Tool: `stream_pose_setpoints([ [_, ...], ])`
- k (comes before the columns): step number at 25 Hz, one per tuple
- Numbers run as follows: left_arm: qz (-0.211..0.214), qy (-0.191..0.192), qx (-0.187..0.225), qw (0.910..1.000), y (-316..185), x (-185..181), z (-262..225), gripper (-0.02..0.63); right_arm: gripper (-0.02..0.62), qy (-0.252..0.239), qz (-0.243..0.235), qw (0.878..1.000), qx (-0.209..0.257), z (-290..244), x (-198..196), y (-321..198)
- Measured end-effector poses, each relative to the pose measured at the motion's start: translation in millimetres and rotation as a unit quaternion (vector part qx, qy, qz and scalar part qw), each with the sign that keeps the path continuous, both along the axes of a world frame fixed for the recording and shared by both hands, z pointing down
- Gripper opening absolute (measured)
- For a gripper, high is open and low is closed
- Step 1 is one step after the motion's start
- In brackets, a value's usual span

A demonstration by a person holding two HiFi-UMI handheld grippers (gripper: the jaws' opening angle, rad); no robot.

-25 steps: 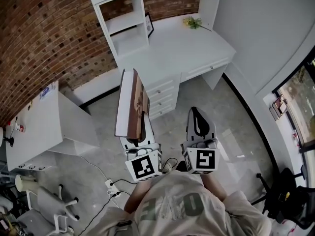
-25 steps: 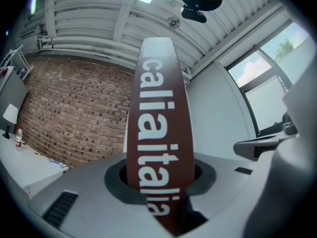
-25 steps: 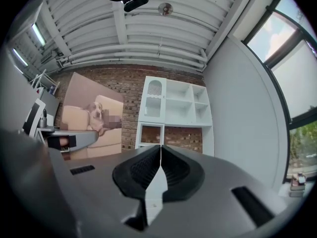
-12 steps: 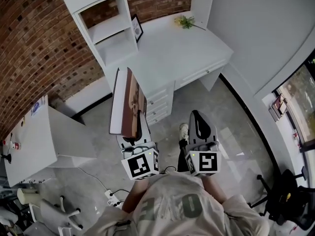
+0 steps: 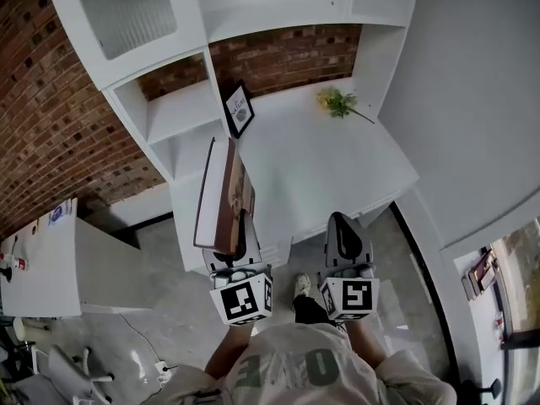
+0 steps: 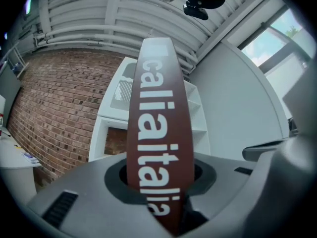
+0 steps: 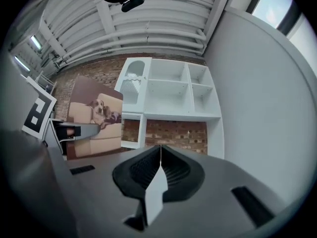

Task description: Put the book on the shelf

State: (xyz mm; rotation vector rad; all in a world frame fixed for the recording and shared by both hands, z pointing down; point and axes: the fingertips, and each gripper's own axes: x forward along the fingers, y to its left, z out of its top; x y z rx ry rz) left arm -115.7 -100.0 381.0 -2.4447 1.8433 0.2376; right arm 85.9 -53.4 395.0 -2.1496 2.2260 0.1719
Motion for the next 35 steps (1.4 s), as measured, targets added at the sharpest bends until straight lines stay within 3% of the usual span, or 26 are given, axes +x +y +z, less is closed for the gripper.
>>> stream_pose_setpoints([
  [7, -0.055, -0.016, -0.005, 0.9984, -102.9, 47.5, -22.2, 0.15, 0.017, 0.005, -0.042, 0.999, 0.003, -16.6, 59.2, -118.4],
  [13, -0.073, -0.009, -0.002, 0.9973, -148.9, 68.6, -28.9, 0.15, 0.017, -0.002, -0.081, 0.997, -0.004, -9.1, 66.5, -180.8],
  [20, -0.095, -0.004, -0.014, 0.9953, -168.9, 61.2, -32.5, 0.15, 0.017, -0.005, -0.115, 0.993, 0.015, -25.3, 42.5, -201.4],
  [26, -0.094, -0.008, 0.001, 0.9956, -175.5, 61.8, -38.9, 0.15, 0.017, -0.002, -0.122, 0.992, 0.03, -42.9, 30.3, -200.6],
  [35, -0.092, -0.011, -0.017, 0.9955, -183.3, 64.4, -32.0, 0.15, 0.017, 0.003, -0.115, 0.993, 0.029, -43.0, 16.2, -198.4],
])
